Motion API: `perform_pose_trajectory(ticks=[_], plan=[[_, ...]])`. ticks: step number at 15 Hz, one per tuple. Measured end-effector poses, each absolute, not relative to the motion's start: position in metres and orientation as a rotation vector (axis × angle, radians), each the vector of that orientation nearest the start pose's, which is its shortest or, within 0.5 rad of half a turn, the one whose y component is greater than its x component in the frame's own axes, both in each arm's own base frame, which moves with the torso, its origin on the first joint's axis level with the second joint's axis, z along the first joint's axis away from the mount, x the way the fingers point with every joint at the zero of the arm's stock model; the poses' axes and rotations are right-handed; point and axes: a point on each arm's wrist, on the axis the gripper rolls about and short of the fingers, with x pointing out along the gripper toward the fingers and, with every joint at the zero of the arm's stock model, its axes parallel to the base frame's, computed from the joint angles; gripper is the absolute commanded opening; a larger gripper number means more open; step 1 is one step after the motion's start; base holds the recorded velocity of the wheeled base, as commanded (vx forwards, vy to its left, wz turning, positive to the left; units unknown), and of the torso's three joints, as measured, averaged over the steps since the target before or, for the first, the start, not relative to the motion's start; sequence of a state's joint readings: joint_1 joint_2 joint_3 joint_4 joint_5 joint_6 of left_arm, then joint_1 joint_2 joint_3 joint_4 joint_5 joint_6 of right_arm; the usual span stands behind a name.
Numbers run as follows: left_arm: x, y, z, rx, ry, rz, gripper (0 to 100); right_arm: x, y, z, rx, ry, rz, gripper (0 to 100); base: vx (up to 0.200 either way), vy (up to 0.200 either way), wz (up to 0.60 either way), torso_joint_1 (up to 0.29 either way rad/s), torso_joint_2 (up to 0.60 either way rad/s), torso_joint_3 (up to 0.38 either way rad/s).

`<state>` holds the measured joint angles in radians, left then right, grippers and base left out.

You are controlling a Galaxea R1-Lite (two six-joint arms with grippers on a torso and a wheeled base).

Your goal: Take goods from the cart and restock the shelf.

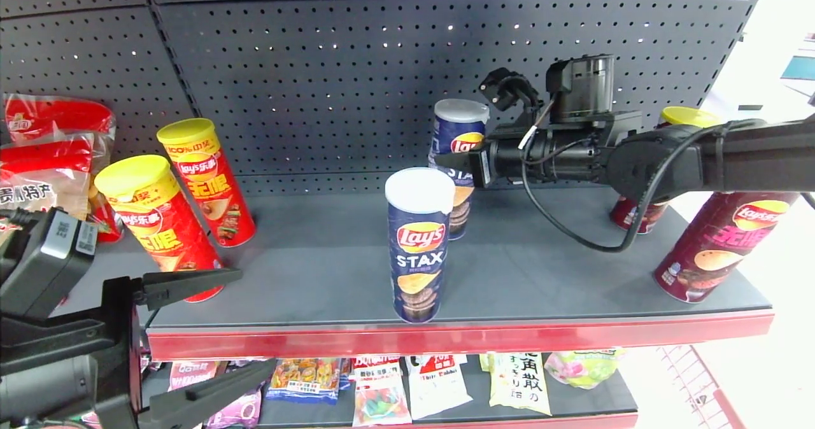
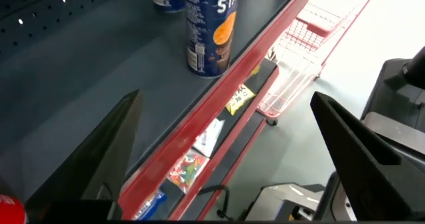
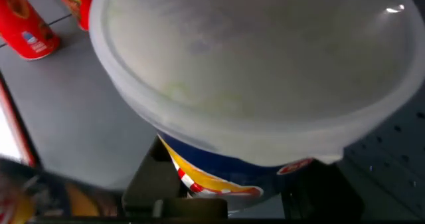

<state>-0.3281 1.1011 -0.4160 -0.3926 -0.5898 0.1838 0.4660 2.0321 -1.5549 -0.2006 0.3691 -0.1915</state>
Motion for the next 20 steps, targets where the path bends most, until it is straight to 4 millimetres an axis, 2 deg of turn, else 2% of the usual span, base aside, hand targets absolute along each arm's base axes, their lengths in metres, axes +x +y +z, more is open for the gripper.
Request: perform_pose_trajectory(ticks=[4, 8, 15, 20], plan=[[0.123, -0.055, 0.188, 0.131, 0.214, -0.927, 100, 0.383, 0.205, 0.219, -0.197, 0.206, 0.861, 0, 0.0, 0.0, 0.0, 0.0, 0.0, 0.0], [0.121, -0.054, 0.187, 0.131, 0.214, -0.926, 100, 0.384, 0.221, 0.213, -0.201, 0.208, 0.889, 0, 0.0, 0.0, 0.0, 0.0, 0.0, 0.0], [0.12, -0.054, 0.187, 0.13, 0.217, -0.928, 100, 0.396, 0.225, 0.211, -0.208, 0.192, 0.837, 0, 0.0, 0.0, 0.0, 0.0, 0.0, 0.0], [0.12, -0.054, 0.186, 0.13, 0.221, -0.929, 100, 0.396, 0.227, 0.207, -0.209, 0.201, 0.839, 0, 0.0, 0.0, 0.0, 0.0, 0.0, 0.0]])
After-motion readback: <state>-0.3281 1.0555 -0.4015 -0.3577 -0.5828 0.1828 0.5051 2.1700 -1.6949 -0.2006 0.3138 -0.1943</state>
